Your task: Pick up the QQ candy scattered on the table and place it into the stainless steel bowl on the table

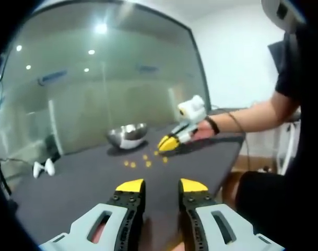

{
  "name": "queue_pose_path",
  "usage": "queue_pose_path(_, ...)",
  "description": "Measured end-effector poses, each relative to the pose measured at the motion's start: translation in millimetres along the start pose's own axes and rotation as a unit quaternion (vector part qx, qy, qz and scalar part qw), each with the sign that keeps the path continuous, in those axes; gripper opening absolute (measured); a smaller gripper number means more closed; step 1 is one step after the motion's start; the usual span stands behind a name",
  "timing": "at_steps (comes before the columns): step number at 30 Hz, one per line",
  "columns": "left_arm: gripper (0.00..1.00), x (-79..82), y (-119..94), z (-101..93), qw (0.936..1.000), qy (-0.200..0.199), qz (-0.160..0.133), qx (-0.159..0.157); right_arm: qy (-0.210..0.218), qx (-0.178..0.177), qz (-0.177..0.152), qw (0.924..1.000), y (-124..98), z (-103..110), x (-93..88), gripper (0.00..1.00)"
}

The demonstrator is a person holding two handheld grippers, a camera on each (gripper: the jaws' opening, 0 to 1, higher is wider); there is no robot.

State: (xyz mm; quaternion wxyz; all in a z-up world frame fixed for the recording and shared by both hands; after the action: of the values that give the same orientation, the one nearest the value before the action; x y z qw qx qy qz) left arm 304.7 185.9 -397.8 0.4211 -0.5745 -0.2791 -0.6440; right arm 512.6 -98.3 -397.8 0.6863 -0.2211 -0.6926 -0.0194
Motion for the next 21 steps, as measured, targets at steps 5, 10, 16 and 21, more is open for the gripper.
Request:
queue_pose_path(5, 0.27, -0.3, 2, -1.6, 1.0, 0.002, 0.001, -0.002, 0.005, -0.068, -0.046, 0.9966, -20, -18, 24.6, 0.09)
queue_pose_path(10, 0.27, 0.1, 4, -3.1, 1.0, 0.003, -0.001, -0.005, -0.002, -0.1, -0.054, 0.9935, -23, -31, 33.1, 0.09)
queue_pose_path(16, 0.27, 0.4, 4, -3.2, 1.0, 0.004, -0.001, -0.007, -0.01, -0.135, -0.073, 0.9881, -14, -46, 48.7, 0.09)
queue_pose_path(21, 0.27, 0.4, 0, -2.0, 1.0, 0.003, -0.002, -0.003, -0.016, -0.153, -0.067, 0.9858, 2, -68, 60.7, 0.09)
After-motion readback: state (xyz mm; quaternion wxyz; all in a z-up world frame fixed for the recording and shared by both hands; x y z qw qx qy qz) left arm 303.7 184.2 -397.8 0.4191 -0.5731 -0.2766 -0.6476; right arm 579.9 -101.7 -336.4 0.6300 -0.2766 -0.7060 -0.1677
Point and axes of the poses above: the point that each gripper's makers call its tool centre point, and the gripper's own axes: y roughly forward along the fingers, z roughly to its left, x roughly out of its top, the point moved 10 cm from there along -y, roughly backward along the fingers, and after that the axes turned 11 degrees about x, right-handed, at the moved point
